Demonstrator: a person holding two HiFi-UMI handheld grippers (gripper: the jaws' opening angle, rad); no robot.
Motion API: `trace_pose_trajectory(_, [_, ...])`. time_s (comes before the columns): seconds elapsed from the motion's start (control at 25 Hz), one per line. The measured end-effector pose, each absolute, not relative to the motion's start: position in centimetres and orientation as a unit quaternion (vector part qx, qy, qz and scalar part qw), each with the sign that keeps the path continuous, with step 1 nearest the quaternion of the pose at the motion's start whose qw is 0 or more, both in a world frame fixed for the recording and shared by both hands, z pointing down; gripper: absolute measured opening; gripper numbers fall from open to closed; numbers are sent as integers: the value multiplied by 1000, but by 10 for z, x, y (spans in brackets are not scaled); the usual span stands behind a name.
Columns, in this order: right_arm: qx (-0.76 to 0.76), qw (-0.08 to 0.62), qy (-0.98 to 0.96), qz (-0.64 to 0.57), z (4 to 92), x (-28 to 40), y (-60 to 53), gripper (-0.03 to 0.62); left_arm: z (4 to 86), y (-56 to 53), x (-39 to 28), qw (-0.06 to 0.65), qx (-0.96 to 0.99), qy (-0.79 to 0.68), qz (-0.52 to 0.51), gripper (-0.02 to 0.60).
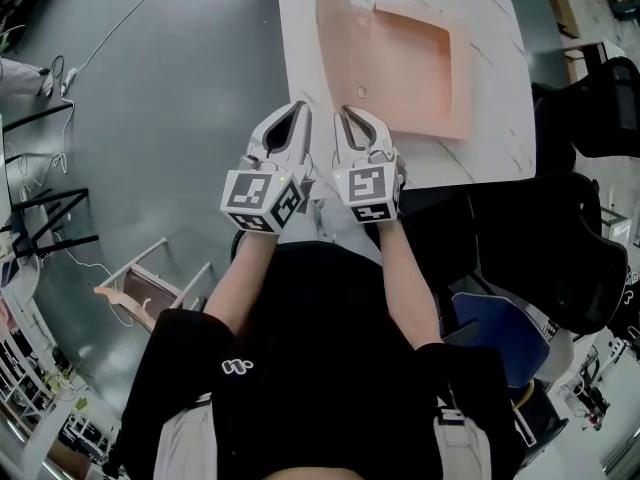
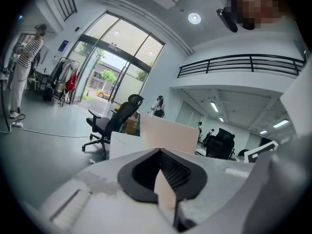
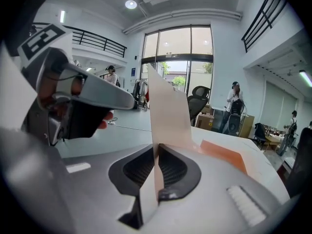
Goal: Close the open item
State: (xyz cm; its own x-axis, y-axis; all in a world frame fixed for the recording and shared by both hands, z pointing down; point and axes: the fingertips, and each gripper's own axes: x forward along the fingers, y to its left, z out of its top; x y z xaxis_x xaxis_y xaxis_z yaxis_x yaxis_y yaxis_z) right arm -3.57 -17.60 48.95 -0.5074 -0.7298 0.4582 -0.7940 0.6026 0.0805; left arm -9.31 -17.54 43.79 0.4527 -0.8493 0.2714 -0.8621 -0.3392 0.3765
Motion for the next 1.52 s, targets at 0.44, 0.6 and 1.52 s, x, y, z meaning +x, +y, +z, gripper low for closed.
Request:
trace_pose_trajectory(0.44, [405, 198, -888, 96, 471, -50, -118, 15, 433, -161, -101, 234, 824, -516, 15, -3])
trace_pose_trajectory(0.6, [401, 193, -889, 107, 467, -34, -102, 11, 435, -157, -99, 236, 825, -513, 20, -3])
trace_pose_trajectory(1.52, [481, -58, -803, 347, 489, 94, -104, 3, 440, -157, -63, 233, 847, -475, 46, -3])
